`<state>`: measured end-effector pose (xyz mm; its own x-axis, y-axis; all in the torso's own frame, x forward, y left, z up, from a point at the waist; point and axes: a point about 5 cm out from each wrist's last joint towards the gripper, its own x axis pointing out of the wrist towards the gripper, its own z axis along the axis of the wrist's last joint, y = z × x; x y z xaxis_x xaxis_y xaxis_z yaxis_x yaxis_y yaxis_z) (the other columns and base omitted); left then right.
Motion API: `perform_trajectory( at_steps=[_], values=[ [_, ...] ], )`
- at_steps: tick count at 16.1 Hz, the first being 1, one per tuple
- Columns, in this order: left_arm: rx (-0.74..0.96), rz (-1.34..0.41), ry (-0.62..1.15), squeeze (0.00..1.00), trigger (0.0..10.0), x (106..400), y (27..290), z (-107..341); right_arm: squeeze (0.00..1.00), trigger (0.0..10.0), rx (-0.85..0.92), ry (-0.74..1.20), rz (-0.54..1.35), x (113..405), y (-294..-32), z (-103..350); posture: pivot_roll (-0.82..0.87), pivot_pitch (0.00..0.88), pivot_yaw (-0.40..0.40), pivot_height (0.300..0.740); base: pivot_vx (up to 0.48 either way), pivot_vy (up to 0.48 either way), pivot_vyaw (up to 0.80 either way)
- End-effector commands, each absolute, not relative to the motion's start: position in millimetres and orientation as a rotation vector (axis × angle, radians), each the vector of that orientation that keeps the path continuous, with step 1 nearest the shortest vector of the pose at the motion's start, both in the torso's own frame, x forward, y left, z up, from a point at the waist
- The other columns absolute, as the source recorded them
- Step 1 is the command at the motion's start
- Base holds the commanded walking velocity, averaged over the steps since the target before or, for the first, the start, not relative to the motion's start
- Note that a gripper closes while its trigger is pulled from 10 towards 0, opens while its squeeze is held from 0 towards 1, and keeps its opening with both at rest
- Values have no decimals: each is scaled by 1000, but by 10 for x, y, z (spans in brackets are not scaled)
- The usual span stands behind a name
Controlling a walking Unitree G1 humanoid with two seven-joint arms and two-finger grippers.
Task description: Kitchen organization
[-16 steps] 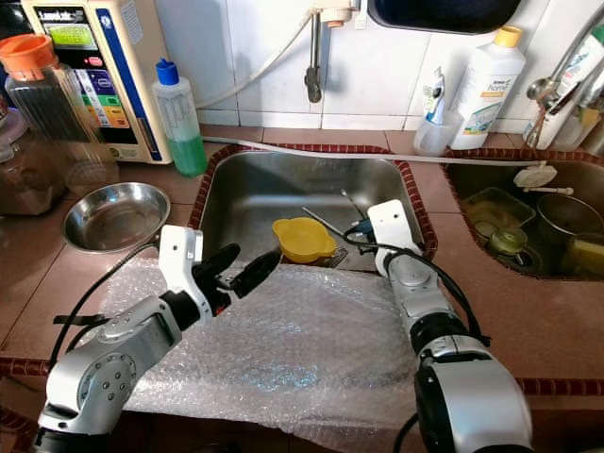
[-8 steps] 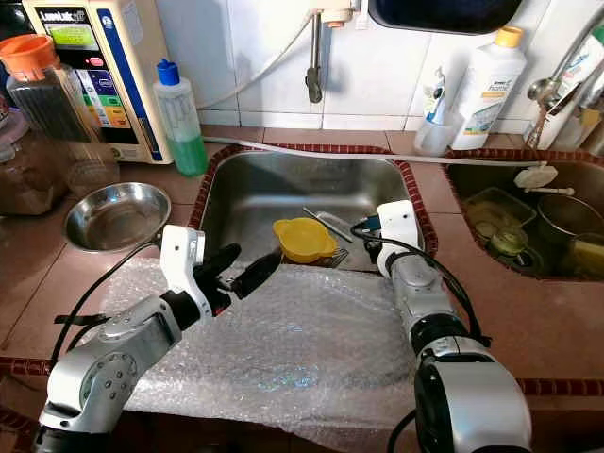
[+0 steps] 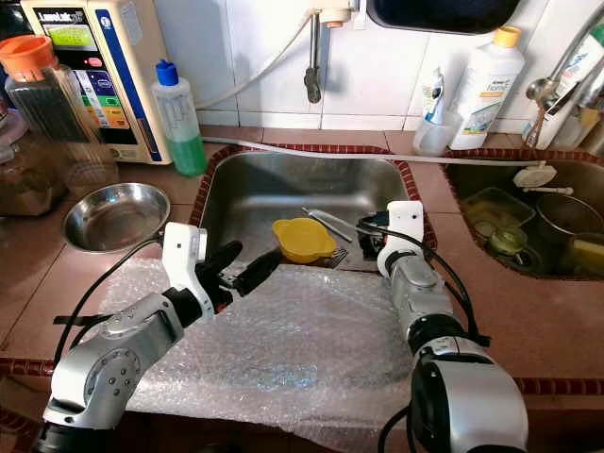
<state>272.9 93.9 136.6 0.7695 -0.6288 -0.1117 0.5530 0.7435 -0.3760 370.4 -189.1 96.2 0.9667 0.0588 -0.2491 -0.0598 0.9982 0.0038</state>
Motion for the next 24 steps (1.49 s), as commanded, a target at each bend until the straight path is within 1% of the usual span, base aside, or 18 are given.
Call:
perform_trajectory(
  at_steps=[1, 3, 4, 5, 7, 8, 9, 10, 11, 12, 14, 15, 16, 17, 19, 20, 23, 24],
  values=[
    [-321, -656, 230, 1000, 10000, 2745, 926, 1386, 1000, 10000, 29, 274, 76, 3725, -1844, 971, 130, 41, 33, 740, 0, 0, 0],
    [-321, -654, 229, 1000, 10000, 2746, 925, 1386, 1000, 10000, 32, 320, 99, 3725, -1810, 945, 130, 41, 32, 740, 0, 0, 0],
    [-318, -653, 228, 1000, 10000, 2745, 924, 1383, 1000, 10000, 71, 332, 87, 3737, -1814, 957, 128, 41, 31, 740, 0, 0, 0],
    [-318, -652, 228, 1000, 10000, 2747, 923, 1383, 1000, 10000, 39, 329, 103, 3743, -1806, 971, 128, 42, 30, 740, 0, 0, 0],
    [-318, -651, 226, 1000, 10000, 2747, 918, 1382, 1000, 10000, -89, 278, 99, 3763, -1826, 1033, 127, 42, 28, 740, 0, 0, 0],
    [-320, -650, 225, 1000, 10000, 2746, 916, 1381, 1000, 10000, -294, 231, 70, 3783, -1877, 1103, 127, 42, 28, 740, 0, 0, 0],
    [-319, -649, 226, 1000, 10000, 2744, 914, 1377, 949, 10000, -360, 234, 78, 3785, -1874, 1104, 124, 45, 27, 740, 0, 0, 0],
    [-321, -649, 227, 1000, 10000, 2742, 911, 1374, 686, 10000, -368, 285, 128, 3771, -1832, 1049, 124, 45, 27, 740, 0, 0, 0],
    [-319, -650, 227, 1000, 10000, 2741, 907, 1374, 0, 10000, -327, 311, 164, 3765, -1787, 1022, 122, 46, 26, 740, 0, 0, 0],
    [-319, -650, 226, 1000, 10000, 2745, 905, 1374, 0, 10000, -392, 323, 186, 3759, -1770, 1005, 122, 46, 26, 740, 0, 0, 0],
    [-318, -649, 224, 996, 10000, 2747, 900, 1374, 0, 10000, -402, 330, 196, 3752, -1762, 989, 123, 43, 24, 740, 0, 0, 0],
    [-320, -649, 224, 863, 10000, 2748, 900, 1374, 0, 10000, -433, 329, 200, 3756, -1763, 995, 123, 43, 24, 740, 0, 0, 0],
    [-319, -649, 224, 369, 10000, 2748, 900, 1374, 0, 10000, -416, 338, 206, 3756, -1766, 993, 123, 43, 24, 740, 0, 0, 0],
    [-318, -649, 225, 0, 10000, 2748, 899, 1373, 0, 10000, -423, 335, 228, 3760, -1755, 1004, 123, 43, 24, 740, 0, 0, 0],
    [-313, -649, 225, 0, 10000, 2744, 903, 1372, 0, 10000, -289, 312, 169, 3808, -1804, 1102, 125, 44, 24, 740, 0, 0, 0],
    [-312, -649, 225, 0, 10000, 2743, 901, 1371, 0, 10000, -359, 298, 177, 3813, -1800, 1118, 122, 44, 24, 740, 0, 0, 0],
    [-308, -650, 226, 0, 10000, 2742, 894, 1365, 0, 10000, -322, 185, 112, 3856, -1797, 1250, 124, 45, 24, 740, 0, 0, 0],
    [-307, -648, 227, 0, 10000, 2741, 897, 1363, 0, 10000, -287, 224, 114, 3847, -1813, 1210, 125, 46, 25, 740, 0, 0, 0]
  ],
)
